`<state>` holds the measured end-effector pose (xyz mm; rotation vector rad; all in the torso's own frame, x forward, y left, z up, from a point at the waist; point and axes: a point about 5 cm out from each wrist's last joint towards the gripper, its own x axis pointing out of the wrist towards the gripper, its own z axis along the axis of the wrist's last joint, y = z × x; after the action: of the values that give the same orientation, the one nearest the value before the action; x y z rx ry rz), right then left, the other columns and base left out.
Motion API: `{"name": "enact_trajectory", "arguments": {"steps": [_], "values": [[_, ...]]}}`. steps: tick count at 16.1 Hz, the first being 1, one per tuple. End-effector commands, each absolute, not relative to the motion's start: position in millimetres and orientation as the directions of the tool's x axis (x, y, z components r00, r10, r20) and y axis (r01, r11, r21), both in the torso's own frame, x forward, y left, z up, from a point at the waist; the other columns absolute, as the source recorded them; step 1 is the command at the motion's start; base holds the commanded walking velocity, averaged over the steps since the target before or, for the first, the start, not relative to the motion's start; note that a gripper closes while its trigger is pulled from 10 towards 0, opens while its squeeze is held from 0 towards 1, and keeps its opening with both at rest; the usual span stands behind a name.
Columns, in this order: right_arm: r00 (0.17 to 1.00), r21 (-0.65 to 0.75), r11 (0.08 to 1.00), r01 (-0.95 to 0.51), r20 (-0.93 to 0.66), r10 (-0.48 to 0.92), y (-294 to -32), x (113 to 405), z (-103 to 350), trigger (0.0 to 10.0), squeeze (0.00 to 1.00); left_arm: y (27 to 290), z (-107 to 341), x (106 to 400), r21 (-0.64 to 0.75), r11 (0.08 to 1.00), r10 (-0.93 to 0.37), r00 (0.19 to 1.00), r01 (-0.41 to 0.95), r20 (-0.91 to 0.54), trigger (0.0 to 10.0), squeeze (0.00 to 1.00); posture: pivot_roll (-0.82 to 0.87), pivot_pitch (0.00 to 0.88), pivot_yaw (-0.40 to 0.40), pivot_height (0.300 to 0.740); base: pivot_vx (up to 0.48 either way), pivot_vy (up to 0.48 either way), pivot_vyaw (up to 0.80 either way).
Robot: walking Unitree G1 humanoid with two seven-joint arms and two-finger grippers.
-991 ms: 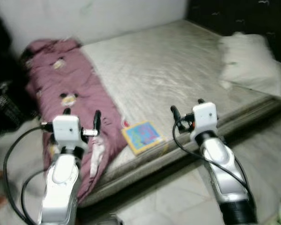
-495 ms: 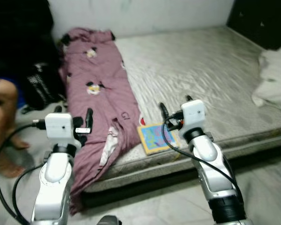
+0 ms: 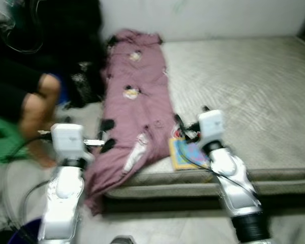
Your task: Clean up the room
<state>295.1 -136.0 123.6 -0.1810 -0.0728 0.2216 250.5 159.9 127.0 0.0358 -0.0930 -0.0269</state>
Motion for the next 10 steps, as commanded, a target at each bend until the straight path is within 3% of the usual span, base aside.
{"name": "enact_trajectory", "arguments": {"steps": [1,7,10], "values": [[0.969,-0.169,0.961,-0.221,0.072,0.236,-130.2,296.7,127.7,10.0,0.00,166.7,128.5,249.9,0.048,0.999,-0.019,0.996,0.014,0.087,10.0,0.00,0.03,0.000,0.014,0.740,0.000,0.000,0.53],[0.971,-0.160,0.964,-0.212,0.072,0.226,-131.4,296.9,126.5,10.0,0.00,162.1,129.6,248.2,0.021,0.997,-0.072,0.993,0.070,0.097,10.0,0.00,0.03,0.000,0.017,0.740,0.000,0.000,0.00],[0.972,-0.155,0.965,-0.211,0.071,0.223,-131.8,297.1,126.0,10.0,0.00,162.0,129.7,247.7,0.020,0.997,-0.076,0.992,0.074,0.097,10.0,0.00,0.03,0.000,0.017,0.740,0.259,0.000,0.00]]}}
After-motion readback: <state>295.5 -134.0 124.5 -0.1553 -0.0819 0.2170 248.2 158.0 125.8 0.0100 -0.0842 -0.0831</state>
